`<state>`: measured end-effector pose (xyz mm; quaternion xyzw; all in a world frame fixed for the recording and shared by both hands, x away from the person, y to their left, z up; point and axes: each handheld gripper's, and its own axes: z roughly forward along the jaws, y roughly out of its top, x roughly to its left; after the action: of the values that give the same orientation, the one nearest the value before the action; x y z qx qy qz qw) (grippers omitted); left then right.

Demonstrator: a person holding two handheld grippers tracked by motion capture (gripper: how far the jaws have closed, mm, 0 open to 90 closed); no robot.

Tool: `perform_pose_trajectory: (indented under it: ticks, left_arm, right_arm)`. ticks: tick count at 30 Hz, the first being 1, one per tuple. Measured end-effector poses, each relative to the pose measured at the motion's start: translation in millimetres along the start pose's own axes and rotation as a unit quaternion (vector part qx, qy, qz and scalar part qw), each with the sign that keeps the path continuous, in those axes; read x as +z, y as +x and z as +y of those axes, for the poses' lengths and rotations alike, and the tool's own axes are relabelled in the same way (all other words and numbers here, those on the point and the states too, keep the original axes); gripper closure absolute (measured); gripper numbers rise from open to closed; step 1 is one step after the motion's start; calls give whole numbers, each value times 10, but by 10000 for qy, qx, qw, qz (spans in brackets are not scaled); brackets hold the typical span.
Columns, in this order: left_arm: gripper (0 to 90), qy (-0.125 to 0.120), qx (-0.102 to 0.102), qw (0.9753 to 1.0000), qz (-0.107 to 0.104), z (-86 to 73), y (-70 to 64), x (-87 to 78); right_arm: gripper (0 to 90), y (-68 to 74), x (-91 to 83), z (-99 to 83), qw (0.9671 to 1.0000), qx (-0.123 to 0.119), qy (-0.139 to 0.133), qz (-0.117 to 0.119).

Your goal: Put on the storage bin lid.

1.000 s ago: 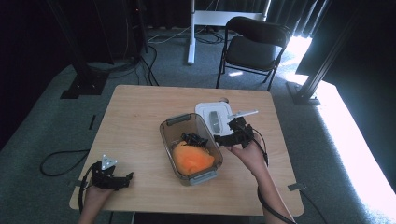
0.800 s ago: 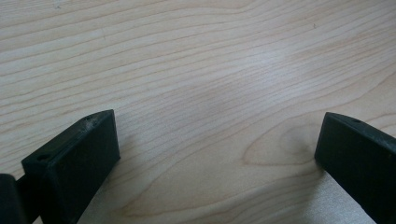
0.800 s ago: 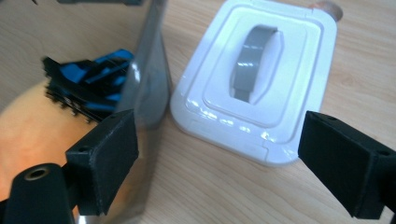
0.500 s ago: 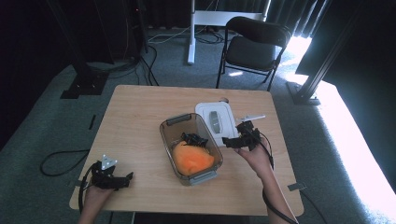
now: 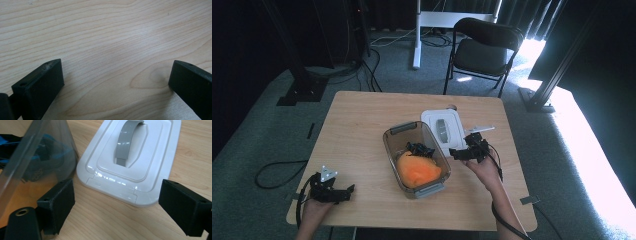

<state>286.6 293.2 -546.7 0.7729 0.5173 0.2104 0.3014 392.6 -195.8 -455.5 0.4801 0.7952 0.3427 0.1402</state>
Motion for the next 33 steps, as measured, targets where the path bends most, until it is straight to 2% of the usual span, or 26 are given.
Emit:
perform_pose_trajectory:
  ticks: [6, 18, 25, 26, 28, 33]
  left_arm:
    - [2, -1, -1, 10000, 0, 0, 0, 0]
    - [2, -2, -1, 10000, 1, 0, 0, 0]
    - [2, -2, -1, 10000, -1, 0, 0, 0]
    - [2, -2, -2, 10000, 0, 0, 0, 0]
    - [2, -1, -1, 10000, 0, 0, 0, 0]
    - [2, -2, -1, 10000, 0, 0, 0, 0]
  right_arm:
    - [135, -14, 73, 19, 9999, -48, -96, 24]
    - [150, 0, 356, 79, 9997, -106, -43, -221]
    - [150, -2, 516, 110, 9997, -24, 34, -223]
    - [184, -1, 562, 119, 9995, -3, 15, -316]
    - [185, -9, 601, 127, 9993, 43, -38, -363]
    - [185, -24, 718, 156, 9992, 133, -19, -387]
